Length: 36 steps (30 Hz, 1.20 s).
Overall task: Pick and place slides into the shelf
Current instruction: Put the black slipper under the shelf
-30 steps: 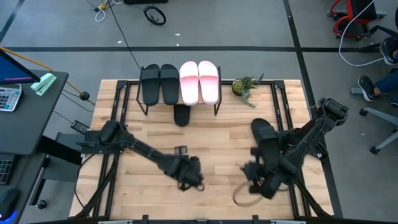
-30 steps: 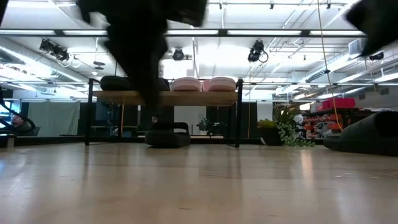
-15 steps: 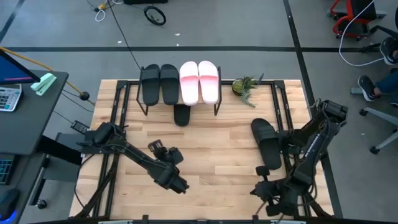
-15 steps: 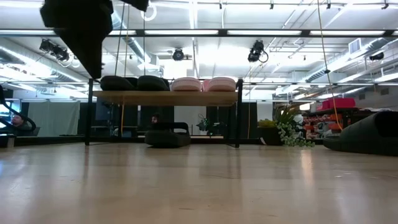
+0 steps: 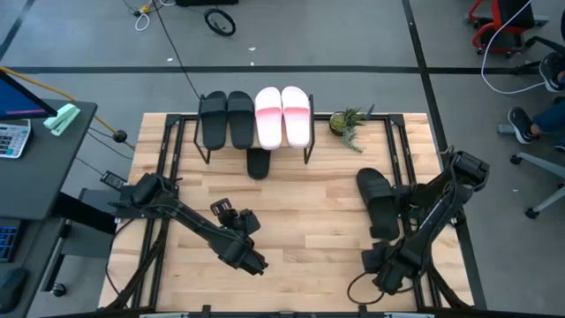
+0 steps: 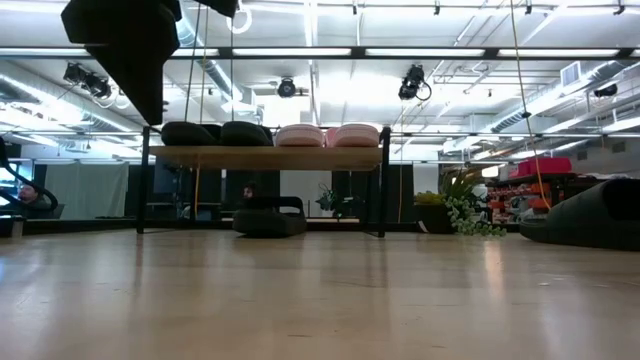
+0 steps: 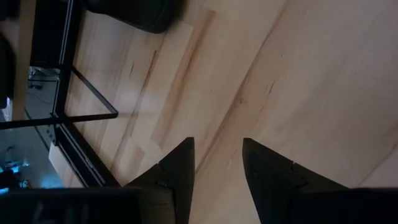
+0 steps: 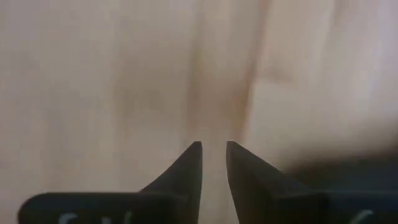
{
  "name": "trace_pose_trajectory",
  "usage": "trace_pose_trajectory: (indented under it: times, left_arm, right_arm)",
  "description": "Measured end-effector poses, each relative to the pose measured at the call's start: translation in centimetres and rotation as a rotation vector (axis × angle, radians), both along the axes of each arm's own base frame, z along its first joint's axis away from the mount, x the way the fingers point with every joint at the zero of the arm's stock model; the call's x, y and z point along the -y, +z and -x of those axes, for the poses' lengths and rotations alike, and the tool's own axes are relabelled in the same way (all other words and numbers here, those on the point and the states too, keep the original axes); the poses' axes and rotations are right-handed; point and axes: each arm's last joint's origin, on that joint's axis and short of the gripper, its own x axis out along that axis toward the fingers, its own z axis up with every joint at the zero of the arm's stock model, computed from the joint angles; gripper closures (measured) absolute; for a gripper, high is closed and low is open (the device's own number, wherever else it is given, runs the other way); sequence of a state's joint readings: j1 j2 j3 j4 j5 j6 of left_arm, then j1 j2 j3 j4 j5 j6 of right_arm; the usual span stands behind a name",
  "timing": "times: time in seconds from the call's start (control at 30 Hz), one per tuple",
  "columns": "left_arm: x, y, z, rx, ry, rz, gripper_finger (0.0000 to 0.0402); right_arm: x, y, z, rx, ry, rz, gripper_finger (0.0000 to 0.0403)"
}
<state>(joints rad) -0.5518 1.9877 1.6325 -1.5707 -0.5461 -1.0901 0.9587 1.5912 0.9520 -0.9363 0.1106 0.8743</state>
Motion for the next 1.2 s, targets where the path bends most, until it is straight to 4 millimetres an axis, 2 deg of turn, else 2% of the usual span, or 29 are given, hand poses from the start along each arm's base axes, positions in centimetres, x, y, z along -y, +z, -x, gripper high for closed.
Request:
trace_pose_trajectory:
  times: [0.23, 0.43, 0.67, 0.83, 0.97, 1.1, 1.2]
  left_arm:
    - [0.0, 0.0, 0.0, 0.000, 0.000, 0.000, 0.0262]
    - [0.0, 0.0, 0.0, -0.001, -0.001, 0.000, 0.0263]
    - [0.0, 0.0, 0.0, 0.000, -0.001, 0.000, 0.0273]
    - [0.0, 0.0, 0.0, 0.000, -0.001, 0.001, 0.0270]
    - [0.1, 0.0, 0.0, 0.001, -0.002, 0.001, 0.0267]
    - [0.1, 0.0, 0.0, 0.000, -0.003, 0.001, 0.0272]
    - [0.1, 0.0, 0.0, -0.001, -0.003, 0.001, 0.0276]
  right_arm:
    - [0.6, -1.6, 1.4, -0.139, 0.021, 0.216, 0.0303]
    - [0.6, -1.5, 1.9, -0.148, 0.038, 0.249, 0.0294]
    - [1.4, -1.1, 2.5, -0.179, -0.071, 0.344, 0.0270]
    - [1.5, -1.8, 2.5, -0.140, -0.083, 0.332, 0.0246]
    - [1.9, -3.5, 2.7, -0.090, -0.124, 0.288, 0.0236]
    - [2.6, -4.6, 3.1, -0.079, -0.114, 0.293, 0.0238]
    - [2.9, -4.3, 3.1, -0.039, -0.177, 0.339, 0.0258]
